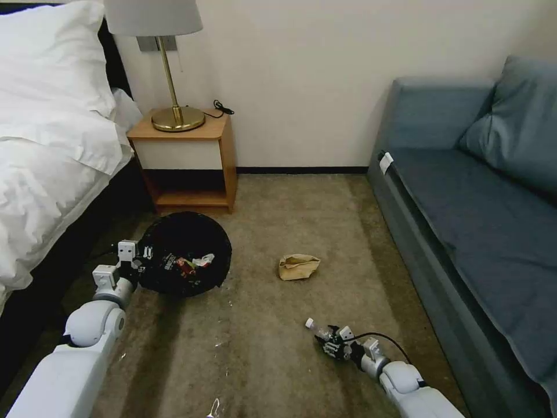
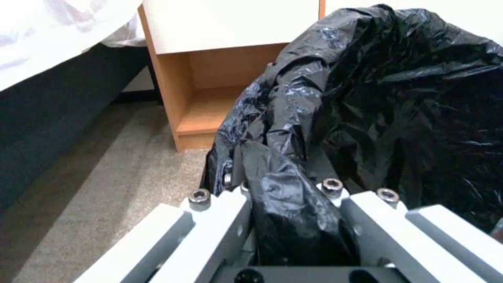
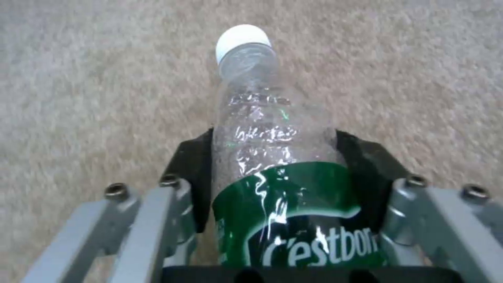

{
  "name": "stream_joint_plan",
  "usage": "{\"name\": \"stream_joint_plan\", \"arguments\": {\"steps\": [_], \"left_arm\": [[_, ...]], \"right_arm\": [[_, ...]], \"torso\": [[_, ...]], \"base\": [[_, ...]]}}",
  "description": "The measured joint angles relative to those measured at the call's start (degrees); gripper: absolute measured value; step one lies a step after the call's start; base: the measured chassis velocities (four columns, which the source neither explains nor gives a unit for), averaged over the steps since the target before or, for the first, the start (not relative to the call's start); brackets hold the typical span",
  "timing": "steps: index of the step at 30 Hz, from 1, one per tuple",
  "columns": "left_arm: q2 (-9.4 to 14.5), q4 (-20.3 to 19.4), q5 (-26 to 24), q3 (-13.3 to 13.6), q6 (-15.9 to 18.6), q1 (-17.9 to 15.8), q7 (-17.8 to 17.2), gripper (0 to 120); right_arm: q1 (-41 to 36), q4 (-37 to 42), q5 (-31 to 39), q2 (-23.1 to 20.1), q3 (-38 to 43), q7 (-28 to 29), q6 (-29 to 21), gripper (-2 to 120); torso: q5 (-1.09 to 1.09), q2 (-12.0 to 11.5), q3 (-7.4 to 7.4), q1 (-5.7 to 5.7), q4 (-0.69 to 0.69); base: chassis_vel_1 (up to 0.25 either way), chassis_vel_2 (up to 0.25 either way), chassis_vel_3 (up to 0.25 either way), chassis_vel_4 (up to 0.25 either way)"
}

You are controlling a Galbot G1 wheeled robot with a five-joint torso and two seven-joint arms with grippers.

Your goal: Pick up the trash bin, then pick up the garbage on the floor and place it into the trash bin.

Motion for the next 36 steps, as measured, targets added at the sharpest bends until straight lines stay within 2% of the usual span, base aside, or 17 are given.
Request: {"name": "stream_joint_plan", "arguments": {"steps": [11,20,22,28,30,36], "left_arm": [[-0.01,0.06,-0.21,0.89,0.0,-0.44,0.01,4],[-0.27,-0.27,-0.2,1.82,0.0,-0.53,-0.24,4],[-1.34,0.32,0.38,2.76,0.09,-0.94,-0.35,4],[-2.84,0.88,1.43,3.85,0.1,-1.38,-0.66,4],[-3.69,1.01,1.97,4.92,0.1,-1.88,-0.95,4],[-4.5,1.87,2.5,5.87,0.1,-3.01,-1.22,4]], "right_arm": [[1.18,2.58,2.23,1.87,0.14,1.4,-1.27,23],[2.84,5.01,4.11,2.85,-0.43,3.41,-1.86,23],[7.56,6.51,9.16,3.31,-2.61,4.78,-1.89,23],[13.02,6.91,12.31,3.39,-5.85,6.02,-2.57,23],[17.08,6.95,14.44,3.95,-8.34,6.95,-2.79,23],[22.81,6.81,17.7,5.72,-12.82,7.71,-2.87,23]], "torso": [[0.03,-0.01,0.01,0.01,0.02],[0.01,-0.01,0.01,0.01,0.01],[0.0,-0.01,0.0,0.01,0.01],[-0.01,-0.01,0.0,0.01,0.01],[-0.01,-0.01,0.01,0.01,0.01],[-0.02,-0.01,0.0,0.01,0.01]], "base": [[0.0,0.0,0.0,0.0],[0.0,0.0,0.0,0.0],[0.0,0.0,0.0,0.0],[0.0,0.0,0.0,0.0],[0.0,0.0,0.0,0.0],[0.0,0.0,0.0,0.0]]}}
